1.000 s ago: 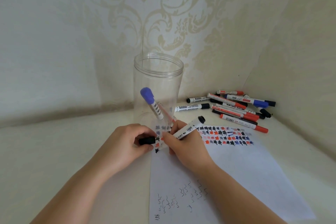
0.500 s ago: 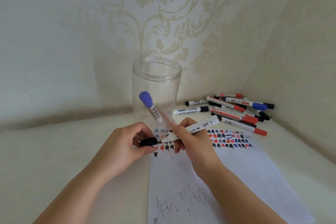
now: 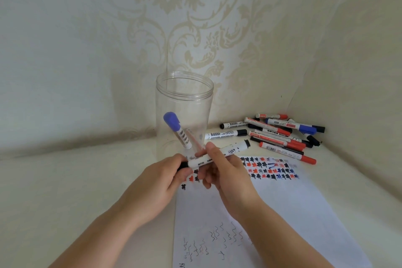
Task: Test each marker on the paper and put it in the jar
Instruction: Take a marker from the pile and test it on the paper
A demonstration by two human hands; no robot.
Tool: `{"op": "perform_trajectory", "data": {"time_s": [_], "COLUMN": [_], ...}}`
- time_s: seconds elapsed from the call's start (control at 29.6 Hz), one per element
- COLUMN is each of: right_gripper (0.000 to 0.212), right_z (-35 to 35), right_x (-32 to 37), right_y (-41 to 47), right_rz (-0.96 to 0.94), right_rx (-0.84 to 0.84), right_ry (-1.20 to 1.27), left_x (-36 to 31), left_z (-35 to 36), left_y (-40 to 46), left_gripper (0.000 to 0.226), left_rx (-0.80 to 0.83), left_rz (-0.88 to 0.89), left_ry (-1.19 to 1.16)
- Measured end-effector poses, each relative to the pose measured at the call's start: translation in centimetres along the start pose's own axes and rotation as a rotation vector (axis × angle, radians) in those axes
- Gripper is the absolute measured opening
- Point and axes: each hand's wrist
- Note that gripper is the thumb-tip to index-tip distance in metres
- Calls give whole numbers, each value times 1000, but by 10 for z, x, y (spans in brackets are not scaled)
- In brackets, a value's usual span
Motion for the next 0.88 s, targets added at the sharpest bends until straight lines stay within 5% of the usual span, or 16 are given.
{"op": "perform_trajectory", "data": {"time_s": [0.2, 0.34, 0.57, 0.71, 0.88], "right_gripper": [35, 35, 39, 15, 9], "right_z": [3, 1, -20, -37, -51], "right_x": [-4, -1, 34, 51, 66], "right_y": [-5, -4, 2, 19, 42], "right_rz": [-9, -16, -23, -16, -98], "right_rx": [-46, 7, 148, -99, -205], "right_ry": [86, 104, -69, -283, -508], "left_x": [-4, -4, -27, -50, -66], "left_z": [1, -2, -63, -111, -133], "left_y": [-2, -1, 16, 36, 69], "left_gripper": [41, 22, 9, 9, 18], "left_rx": [-70, -134, -682, -952, -902], "left_rz": [86, 107, 48, 154, 107], "left_ry": [40, -31, -453, -261, 147]}}
Point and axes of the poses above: each hand's wrist, its own y-axis towards the middle knuckle, its own z-axis out of the palm, x = y × z, and after that the axes turned 12 degrees about y, right-handed
